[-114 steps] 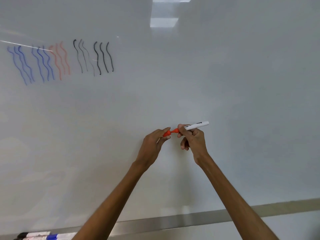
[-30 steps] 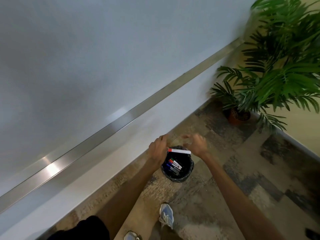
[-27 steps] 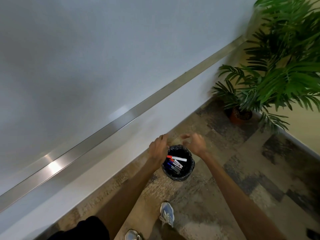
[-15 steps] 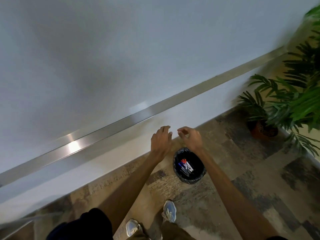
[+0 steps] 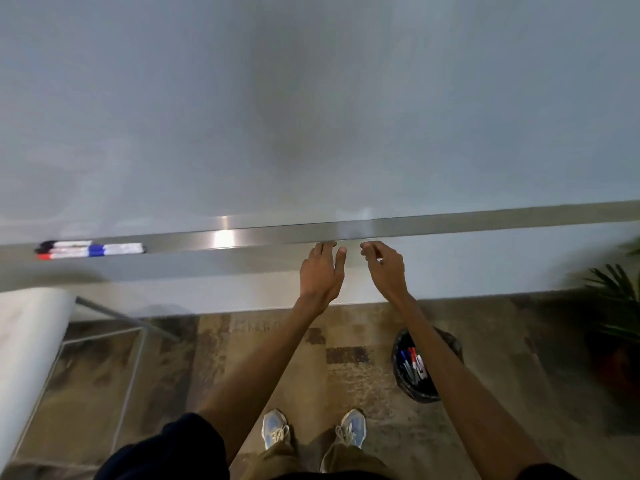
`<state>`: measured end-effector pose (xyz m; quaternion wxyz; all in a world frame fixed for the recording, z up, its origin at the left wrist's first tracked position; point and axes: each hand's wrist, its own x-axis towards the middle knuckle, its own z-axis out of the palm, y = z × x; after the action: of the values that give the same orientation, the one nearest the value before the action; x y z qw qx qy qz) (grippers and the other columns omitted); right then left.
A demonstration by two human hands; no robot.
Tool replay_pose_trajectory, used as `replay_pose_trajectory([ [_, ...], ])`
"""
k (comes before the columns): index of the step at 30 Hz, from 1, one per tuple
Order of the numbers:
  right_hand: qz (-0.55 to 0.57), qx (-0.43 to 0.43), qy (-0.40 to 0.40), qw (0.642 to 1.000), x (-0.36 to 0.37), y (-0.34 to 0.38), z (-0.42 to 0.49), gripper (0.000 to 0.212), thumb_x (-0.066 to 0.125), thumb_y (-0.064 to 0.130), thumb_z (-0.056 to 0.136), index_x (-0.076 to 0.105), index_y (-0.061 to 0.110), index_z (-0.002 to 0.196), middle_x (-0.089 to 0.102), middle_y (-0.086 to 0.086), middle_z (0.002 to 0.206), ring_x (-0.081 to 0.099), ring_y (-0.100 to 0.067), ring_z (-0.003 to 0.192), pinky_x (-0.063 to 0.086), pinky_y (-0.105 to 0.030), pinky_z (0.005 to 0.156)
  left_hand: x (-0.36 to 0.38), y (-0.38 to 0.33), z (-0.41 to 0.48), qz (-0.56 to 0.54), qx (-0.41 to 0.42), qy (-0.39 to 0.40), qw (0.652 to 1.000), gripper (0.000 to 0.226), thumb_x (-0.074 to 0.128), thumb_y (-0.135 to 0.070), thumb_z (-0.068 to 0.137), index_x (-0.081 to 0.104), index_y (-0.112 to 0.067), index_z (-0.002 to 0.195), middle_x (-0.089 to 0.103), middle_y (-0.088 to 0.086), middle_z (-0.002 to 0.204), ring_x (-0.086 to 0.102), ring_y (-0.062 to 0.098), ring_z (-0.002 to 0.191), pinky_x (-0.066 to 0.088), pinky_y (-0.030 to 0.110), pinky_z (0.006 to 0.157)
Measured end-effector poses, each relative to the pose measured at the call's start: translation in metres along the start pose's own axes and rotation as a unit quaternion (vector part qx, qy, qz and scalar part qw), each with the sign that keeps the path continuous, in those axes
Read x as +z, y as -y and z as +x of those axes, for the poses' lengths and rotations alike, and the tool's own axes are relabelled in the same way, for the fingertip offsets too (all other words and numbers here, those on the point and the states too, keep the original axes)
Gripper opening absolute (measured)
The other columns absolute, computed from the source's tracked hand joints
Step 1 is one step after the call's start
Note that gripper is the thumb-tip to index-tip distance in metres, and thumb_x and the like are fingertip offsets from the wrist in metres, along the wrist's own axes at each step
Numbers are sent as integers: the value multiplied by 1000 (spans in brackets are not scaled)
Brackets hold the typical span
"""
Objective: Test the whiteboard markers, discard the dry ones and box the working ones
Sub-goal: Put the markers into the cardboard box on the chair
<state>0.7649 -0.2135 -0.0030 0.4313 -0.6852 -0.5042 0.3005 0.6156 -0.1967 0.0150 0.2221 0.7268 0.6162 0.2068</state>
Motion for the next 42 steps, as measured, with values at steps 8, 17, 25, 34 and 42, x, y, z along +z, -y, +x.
replay_pose_trajectory([
  [8,-2,-44,86,995,82,60,-8,23,52,26,102,70,12,104,73,-1,99,66,-18,90,49,-23,78,-69,62,-26,5,-64,-79,995,52,29,-49,104,51,-14,134,53,6,139,52,25,124,43,44,103],
  [17,8,-93,155,983,174,132,-42,27,52,38,101,66,19,113,69,2,108,63,-12,97,50,-25,83,-141,146,-65,11,-158,-140,977,59,28,-57,101,38,-22,148,28,8,159,36,28,141,33,51,111],
  [25,-2,-146,239,960,254,199,-75,31,50,39,101,65,16,116,66,2,108,60,-10,97,43,-13,76,-200,216,-89,-7,-189,-214,958,57,27,-52,104,42,-17,146,37,9,155,36,26,141,36,48,112],
  [34,3,-158,301,940,356,253,-112,31,50,43,100,65,18,113,66,0,106,61,-13,98,53,-29,85,-262,303,-119,-46,-246,-271,930,56,28,-48,104,41,-14,147,37,8,155,33,23,143,27,41,117],
  [42,-29,-179,366,913,428,286,-144,33,49,43,101,64,17,117,65,0,111,59,-12,99,49,-27,86,-308,364,-153,-42,-293,-335,894,52,32,-45,104,49,-12,139,47,10,145,46,24,130,36,39,113],
])
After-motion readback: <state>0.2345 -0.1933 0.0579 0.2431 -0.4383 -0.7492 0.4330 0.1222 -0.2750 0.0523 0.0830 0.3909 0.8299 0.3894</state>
